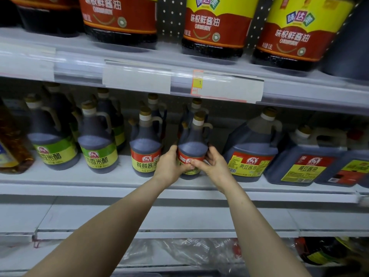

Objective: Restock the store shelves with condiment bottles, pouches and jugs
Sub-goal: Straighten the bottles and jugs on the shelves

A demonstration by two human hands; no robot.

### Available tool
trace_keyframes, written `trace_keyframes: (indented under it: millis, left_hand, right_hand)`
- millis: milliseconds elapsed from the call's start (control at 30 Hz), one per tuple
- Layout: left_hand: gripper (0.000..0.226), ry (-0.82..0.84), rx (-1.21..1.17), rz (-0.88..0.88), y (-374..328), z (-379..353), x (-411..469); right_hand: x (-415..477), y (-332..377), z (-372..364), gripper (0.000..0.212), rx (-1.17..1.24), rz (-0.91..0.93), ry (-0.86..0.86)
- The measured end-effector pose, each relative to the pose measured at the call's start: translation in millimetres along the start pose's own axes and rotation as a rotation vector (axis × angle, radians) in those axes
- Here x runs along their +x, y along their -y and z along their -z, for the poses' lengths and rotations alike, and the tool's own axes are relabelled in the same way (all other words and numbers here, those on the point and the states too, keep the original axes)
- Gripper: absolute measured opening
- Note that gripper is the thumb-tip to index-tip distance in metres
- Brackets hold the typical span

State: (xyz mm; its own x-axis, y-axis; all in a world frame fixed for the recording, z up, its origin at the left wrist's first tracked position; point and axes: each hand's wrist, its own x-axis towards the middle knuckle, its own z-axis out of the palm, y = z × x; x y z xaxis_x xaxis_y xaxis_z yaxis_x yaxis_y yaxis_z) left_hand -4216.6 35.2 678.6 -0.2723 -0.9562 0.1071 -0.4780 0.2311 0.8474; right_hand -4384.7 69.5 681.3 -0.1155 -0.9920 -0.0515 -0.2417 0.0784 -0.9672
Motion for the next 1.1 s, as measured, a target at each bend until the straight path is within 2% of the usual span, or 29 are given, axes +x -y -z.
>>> trace_keyframes:
  millis: [300,400,467,567,700,900,1100]
  left_hand:
    - [0.065,-0.005,0.016,0.047,-5.1,0.3,5.4]
    - [0.060,0.006,0.005,0.042,-4.2,1.3,0.5]
    - [0.067,0.002,-0.030,0.023,-2.1,0.5,-7.3]
    - [0.078,-0.003,-0.095,-0.009,-0.1,3.7,-26.6]
    - [0.061,0.030,-0.153,-0.056,9.0,13.4,-56.8]
    - [0.041,0.056,-0.272,-0.053,30.0,44.3,-109.1]
    - [0.036,0.033,-0.296,0.024,88.1,81.9,-177.3]
  right_hand:
    - [4.5,1.2,-1.5,0.040,0.006,-0.016,-0.023]
    - [-0.8,0.8,-4.9,0.053,-0.040,0.002,-0.074]
    - [-9.9,1.2,-6.3,0.065,-0.036,0.001,-0.123]
    - [-27.9,-2.8,-10.5,0.061,-0.035,0.012,-0.168]
    - [-54.4,-8.0,-27.4,0.049,-0.041,0.023,-0.223]
    - [-98.8,-9.7,-68.0,0.046,0.009,0.047,-0.333]
    - [-155.0,-31.9,-140.3,0.040,-0.052,0.024,-0.214]
